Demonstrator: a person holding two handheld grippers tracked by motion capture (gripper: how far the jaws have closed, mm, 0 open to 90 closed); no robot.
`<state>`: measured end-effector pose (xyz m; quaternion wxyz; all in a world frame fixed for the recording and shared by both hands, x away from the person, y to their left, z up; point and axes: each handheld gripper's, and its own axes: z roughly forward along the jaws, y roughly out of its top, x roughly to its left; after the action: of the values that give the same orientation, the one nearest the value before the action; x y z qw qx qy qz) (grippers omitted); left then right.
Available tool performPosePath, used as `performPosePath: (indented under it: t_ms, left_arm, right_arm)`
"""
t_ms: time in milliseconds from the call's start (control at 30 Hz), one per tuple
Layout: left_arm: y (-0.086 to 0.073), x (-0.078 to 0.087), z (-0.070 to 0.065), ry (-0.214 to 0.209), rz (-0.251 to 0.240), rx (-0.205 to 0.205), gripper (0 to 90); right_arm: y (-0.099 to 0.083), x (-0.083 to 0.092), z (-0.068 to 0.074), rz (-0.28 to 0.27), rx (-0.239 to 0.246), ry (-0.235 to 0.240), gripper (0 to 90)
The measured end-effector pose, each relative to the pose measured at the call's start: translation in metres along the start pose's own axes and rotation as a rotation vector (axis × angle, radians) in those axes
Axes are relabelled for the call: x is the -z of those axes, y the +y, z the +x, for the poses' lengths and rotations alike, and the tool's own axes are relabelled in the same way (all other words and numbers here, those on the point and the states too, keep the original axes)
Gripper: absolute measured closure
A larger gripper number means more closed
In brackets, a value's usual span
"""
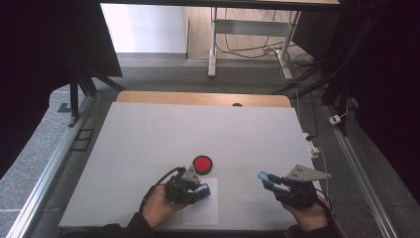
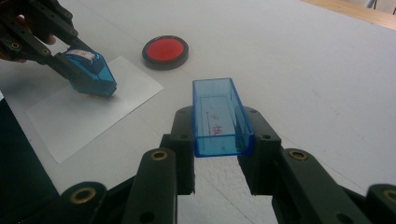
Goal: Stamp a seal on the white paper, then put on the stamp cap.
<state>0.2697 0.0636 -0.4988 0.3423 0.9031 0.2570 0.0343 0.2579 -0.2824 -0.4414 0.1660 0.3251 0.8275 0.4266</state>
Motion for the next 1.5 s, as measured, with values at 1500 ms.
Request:
performPosePath:
  t_ms: [1500]
  left_arm:
    - [0.008,0.043,0.012,-0.03,-0.168,0.001,69.5]
  right_arm:
    - [0.004,-0.002,0.002,-0.01,-0.01,0.028,69.1]
